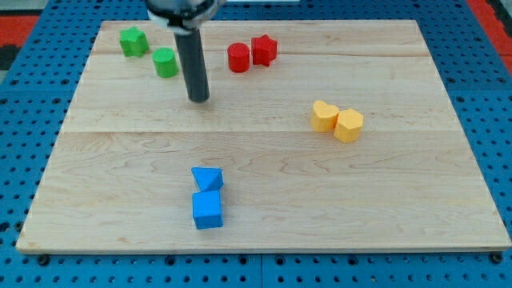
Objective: Move the green star and green circle down a bit
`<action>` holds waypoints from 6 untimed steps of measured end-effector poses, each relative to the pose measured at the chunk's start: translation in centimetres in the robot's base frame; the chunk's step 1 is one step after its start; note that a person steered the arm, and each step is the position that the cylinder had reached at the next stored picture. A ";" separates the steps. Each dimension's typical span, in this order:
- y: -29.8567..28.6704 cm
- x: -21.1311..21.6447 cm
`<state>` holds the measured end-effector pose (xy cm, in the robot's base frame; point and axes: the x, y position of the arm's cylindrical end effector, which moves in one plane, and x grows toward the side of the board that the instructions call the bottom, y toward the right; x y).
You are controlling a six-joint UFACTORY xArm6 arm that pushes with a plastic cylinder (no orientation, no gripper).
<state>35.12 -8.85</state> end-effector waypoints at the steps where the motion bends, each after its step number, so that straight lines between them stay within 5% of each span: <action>1: -4.0 -7.2; 2: -8.6 -14.4; 3: -10.8 -15.9; 6: -13.3 -9.6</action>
